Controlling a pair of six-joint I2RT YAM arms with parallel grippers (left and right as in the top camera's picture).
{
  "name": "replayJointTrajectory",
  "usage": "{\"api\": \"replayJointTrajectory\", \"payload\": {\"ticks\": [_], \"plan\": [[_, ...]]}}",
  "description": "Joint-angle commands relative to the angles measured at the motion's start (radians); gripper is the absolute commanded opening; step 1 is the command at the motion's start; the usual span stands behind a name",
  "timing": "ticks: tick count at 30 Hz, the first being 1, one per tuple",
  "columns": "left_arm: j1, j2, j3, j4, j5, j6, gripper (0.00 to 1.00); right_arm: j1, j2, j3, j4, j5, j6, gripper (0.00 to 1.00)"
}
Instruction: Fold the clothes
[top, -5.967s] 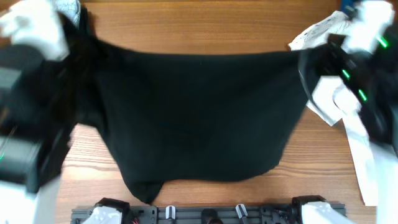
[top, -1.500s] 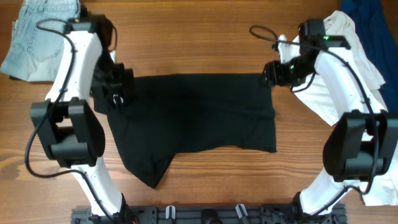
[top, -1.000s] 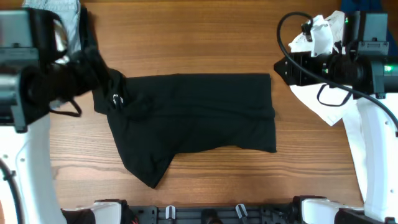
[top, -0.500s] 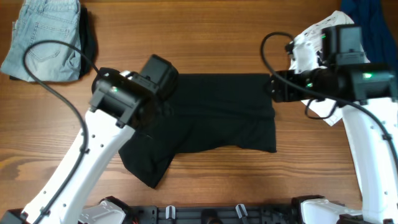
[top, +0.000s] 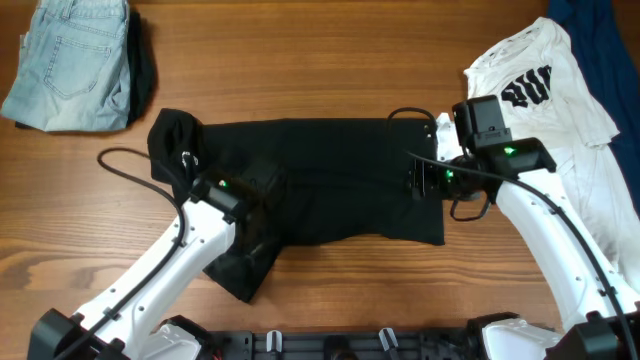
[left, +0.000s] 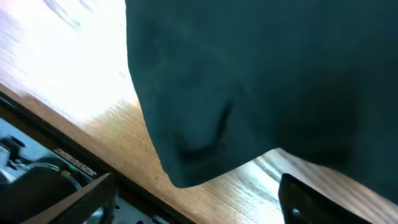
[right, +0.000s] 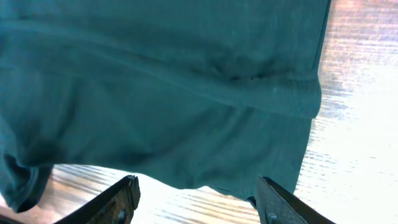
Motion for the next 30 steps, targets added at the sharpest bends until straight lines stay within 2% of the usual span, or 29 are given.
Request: {"api": "replayJointTrajectory", "payload": {"ticks": [1,3,7,9,11,15,18,26,28,30], "plan": [[-0.006,-0.055,-0.095,0.063,0.141,-0.049,0.82,0.004,-0.004,-0.005,0.029,0.014,0.013,0.64],[-0.006,-0.086,-0.180,0.130,0.206,-0.080,0.80,0.004,-0.004,-0.005,0.040,0.014,0.010,0.64],[-0.001,-0.166,-0.294,0.169,0.238,-0.113,0.72,0.004,-0.004,-0.005,0.042,0.014,0.006,0.64],[-0.001,-0.204,-0.321,0.179,0.249,-0.146,0.60,0.004,-0.004,-0.005,0.049,0.014,0.006,0.64],[-0.001,-0.204,-0.347,0.201,0.260,-0.153,0.54,0.004,-0.004,-0.005,0.050,0.013,0.006,0.64],[-0.001,-0.196,-0.418,0.273,0.259,-0.233,0.51,0.004,-0.003,-0.005,0.050,0.013,0.006,0.64],[-0.001,-0.196,-0.454,0.307,0.206,-0.304,0.53,0.004,-0.003,-0.005,0.051,0.014,0.005,0.64],[-0.001,-0.196,-0.454,0.326,0.085,-0.311,0.61,0.004,-0.003,-0.005,0.081,0.013,0.004,0.65],[-0.001,-0.196,-0.463,0.331,0.080,-0.311,0.59,0.004,-0.003,-0.005,0.088,0.013,0.006,0.66],[-0.001,-0.188,-0.483,0.350,0.081,-0.334,0.50,0.004,-0.003,-0.005,0.088,0.013,0.006,0.66]]}}
